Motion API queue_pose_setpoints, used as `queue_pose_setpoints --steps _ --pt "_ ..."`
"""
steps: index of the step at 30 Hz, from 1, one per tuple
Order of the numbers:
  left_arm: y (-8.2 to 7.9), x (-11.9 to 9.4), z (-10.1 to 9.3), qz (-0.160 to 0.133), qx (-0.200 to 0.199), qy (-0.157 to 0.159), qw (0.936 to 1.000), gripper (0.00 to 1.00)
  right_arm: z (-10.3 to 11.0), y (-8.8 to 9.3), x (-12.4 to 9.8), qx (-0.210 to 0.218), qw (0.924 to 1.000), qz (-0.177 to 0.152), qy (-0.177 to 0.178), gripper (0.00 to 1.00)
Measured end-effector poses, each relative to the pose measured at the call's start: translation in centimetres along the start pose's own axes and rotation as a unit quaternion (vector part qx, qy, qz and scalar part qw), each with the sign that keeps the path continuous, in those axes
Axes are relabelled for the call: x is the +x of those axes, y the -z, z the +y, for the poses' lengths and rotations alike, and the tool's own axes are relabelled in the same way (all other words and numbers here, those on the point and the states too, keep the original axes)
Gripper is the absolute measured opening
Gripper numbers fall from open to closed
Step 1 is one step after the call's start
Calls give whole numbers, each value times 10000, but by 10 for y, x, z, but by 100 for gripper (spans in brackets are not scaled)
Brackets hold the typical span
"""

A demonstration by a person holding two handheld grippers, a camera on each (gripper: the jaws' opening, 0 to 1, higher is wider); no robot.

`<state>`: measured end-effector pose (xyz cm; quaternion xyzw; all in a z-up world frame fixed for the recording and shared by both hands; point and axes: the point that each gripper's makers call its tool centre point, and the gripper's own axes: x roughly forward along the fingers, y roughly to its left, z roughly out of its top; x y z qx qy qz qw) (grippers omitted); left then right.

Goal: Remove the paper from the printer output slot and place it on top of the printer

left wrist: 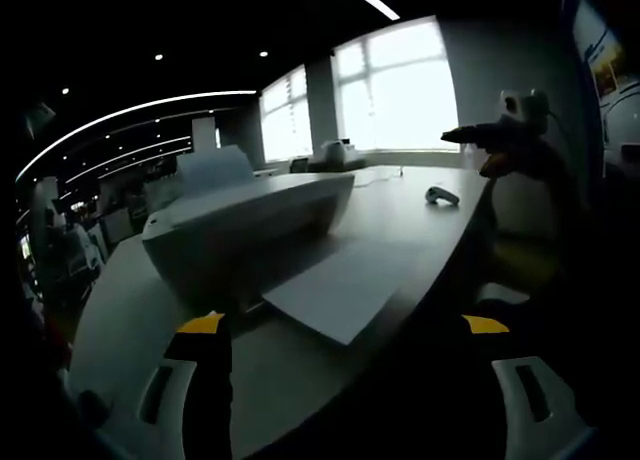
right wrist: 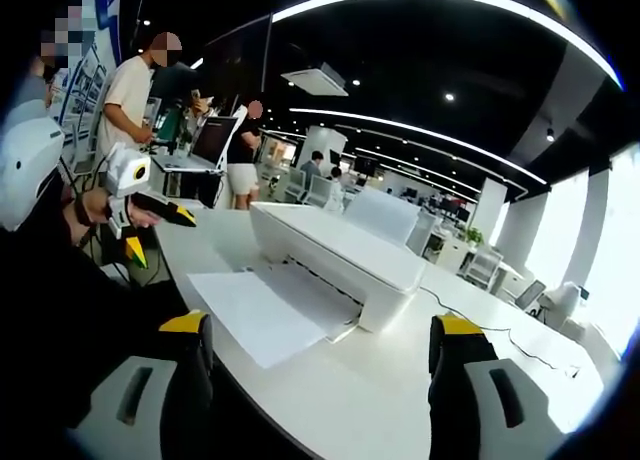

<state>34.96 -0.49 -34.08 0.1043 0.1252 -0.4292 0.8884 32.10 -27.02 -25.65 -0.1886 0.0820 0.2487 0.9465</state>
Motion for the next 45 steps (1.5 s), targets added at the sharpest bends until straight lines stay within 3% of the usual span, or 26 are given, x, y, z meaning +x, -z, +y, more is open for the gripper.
queue_pose_setpoints --steps 45 --pt "2 3 -3 28 -2 49 10000 95 1 -1 -1 -92 10000 17 -10 84"
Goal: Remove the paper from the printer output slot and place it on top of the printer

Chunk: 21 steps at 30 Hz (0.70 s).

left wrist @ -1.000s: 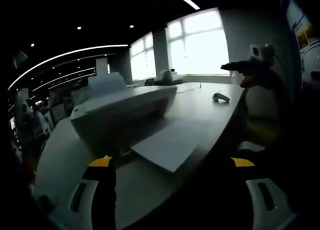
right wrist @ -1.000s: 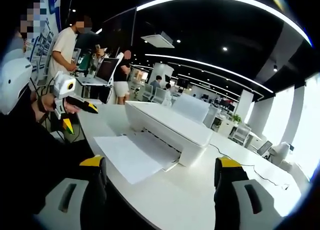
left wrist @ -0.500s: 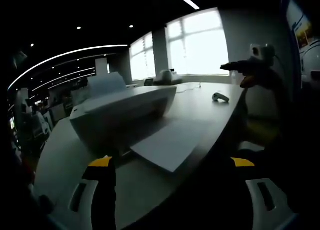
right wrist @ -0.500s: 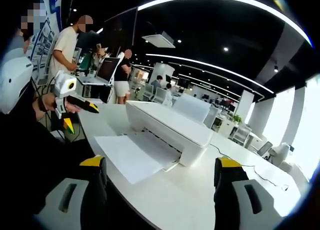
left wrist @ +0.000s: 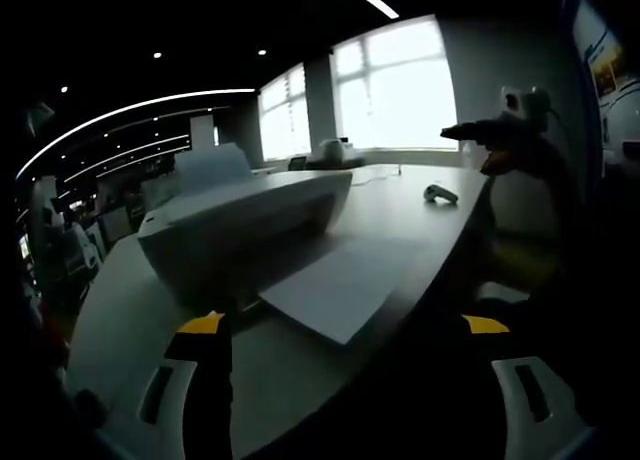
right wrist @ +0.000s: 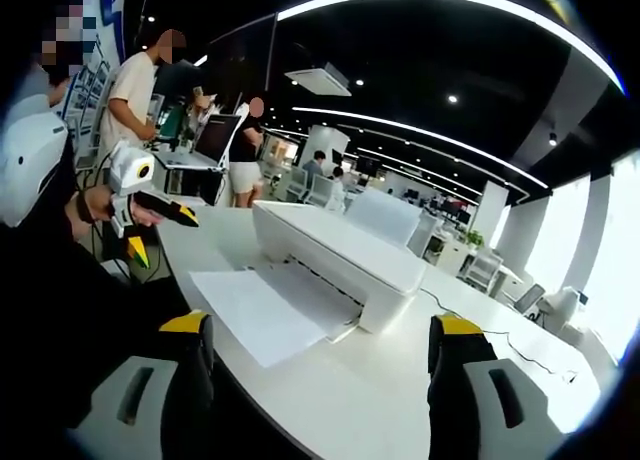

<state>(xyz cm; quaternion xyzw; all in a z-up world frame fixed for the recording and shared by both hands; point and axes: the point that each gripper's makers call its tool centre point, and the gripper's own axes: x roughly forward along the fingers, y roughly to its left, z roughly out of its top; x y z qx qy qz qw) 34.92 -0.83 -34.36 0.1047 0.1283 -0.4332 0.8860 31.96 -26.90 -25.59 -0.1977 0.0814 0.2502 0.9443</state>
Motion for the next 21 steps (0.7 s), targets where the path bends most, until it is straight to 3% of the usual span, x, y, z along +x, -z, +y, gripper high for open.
queue_pose_setpoints --steps 21 --pt "-1 1 0 4 21 6 10000 95 0 0 0 -6 10000 -2 7 84"
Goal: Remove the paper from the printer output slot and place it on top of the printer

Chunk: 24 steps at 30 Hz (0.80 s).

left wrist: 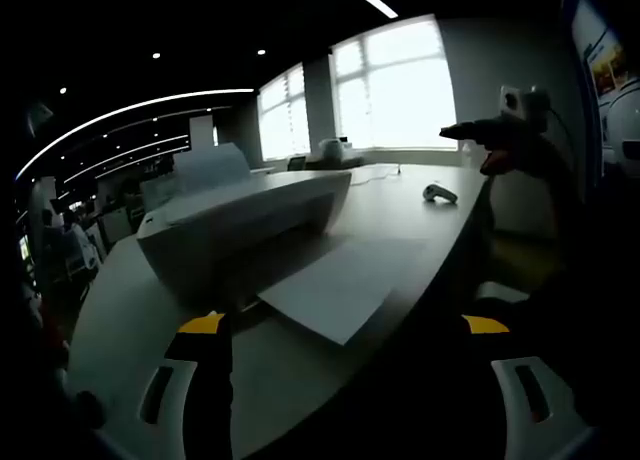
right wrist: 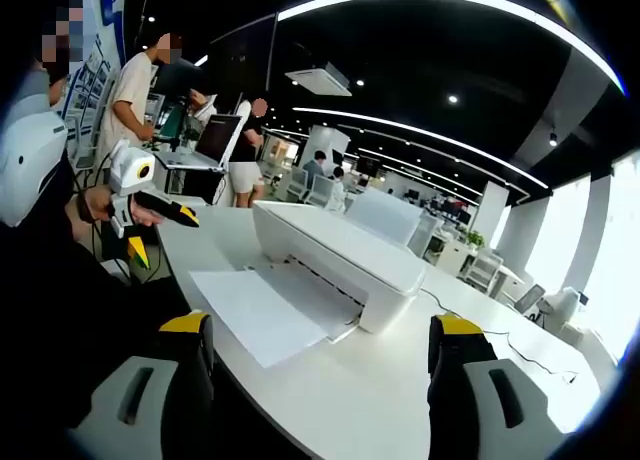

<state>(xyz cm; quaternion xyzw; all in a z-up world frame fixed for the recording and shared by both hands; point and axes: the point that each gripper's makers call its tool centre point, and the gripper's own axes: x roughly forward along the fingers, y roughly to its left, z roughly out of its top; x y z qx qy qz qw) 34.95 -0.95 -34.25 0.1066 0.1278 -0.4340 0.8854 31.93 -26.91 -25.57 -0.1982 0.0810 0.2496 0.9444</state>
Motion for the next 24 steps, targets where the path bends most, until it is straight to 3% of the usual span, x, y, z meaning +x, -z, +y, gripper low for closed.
queue_pose_setpoints --steps 24 --pt "1 0 -3 22 17 42 10000 94 1 -1 0 -18 10000 11 0 84"
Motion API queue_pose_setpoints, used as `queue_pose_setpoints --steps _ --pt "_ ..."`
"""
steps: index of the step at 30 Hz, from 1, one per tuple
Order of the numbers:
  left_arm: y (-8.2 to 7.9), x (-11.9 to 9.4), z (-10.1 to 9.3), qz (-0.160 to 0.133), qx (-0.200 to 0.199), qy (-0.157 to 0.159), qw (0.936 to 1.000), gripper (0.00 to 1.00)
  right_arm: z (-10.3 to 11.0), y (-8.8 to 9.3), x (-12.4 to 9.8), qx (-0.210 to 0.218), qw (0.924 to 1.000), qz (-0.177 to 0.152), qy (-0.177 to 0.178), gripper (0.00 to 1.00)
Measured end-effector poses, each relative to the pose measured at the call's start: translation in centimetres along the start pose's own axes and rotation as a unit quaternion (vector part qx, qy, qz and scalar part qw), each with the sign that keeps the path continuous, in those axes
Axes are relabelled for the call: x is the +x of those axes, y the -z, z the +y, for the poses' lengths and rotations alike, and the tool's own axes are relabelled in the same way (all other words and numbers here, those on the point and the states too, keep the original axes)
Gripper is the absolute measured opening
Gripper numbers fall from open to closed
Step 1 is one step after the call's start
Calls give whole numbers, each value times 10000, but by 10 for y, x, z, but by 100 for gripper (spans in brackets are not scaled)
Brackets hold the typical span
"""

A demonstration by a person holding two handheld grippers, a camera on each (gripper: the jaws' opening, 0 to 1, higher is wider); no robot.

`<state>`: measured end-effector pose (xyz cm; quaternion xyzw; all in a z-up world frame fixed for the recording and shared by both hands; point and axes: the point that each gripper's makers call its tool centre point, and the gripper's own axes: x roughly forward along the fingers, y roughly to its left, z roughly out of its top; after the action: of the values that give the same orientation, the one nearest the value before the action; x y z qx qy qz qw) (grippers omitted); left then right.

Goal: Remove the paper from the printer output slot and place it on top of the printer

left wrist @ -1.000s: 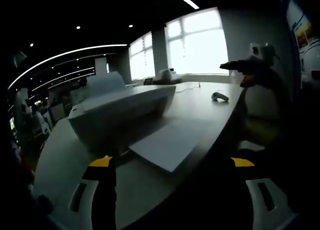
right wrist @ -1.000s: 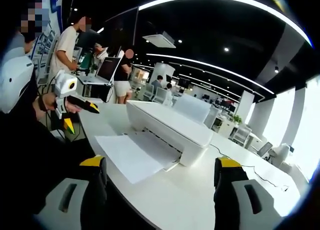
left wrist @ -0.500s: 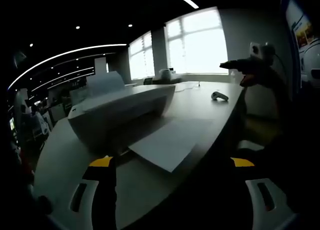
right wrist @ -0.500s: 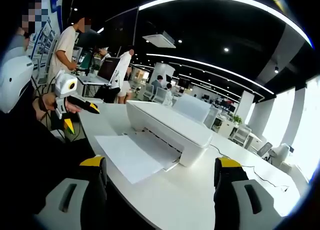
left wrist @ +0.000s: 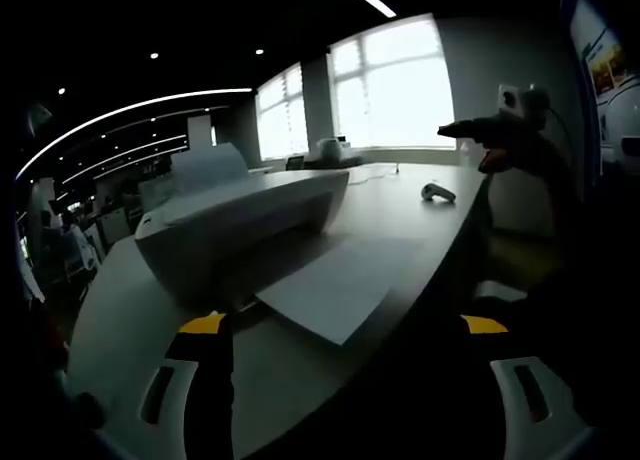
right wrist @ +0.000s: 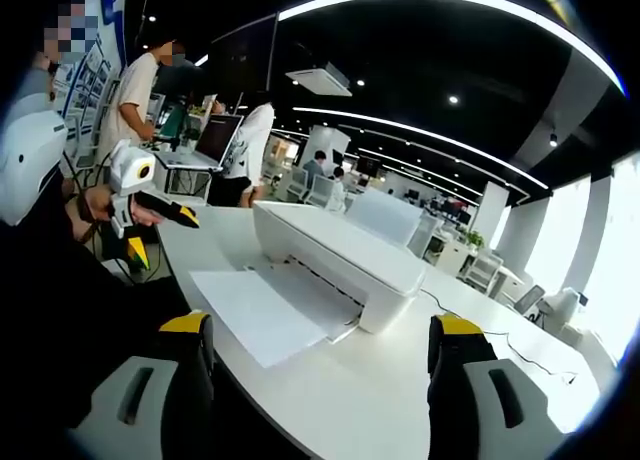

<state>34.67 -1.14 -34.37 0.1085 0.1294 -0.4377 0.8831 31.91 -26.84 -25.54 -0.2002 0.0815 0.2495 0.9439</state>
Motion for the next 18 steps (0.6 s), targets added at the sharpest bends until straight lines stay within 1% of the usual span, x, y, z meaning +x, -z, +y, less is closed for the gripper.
queue_pose_setpoints --steps 18 --pt "2 0 -2 31 8 12 10000 94 1 3 0 -10 10000 40 -9 84"
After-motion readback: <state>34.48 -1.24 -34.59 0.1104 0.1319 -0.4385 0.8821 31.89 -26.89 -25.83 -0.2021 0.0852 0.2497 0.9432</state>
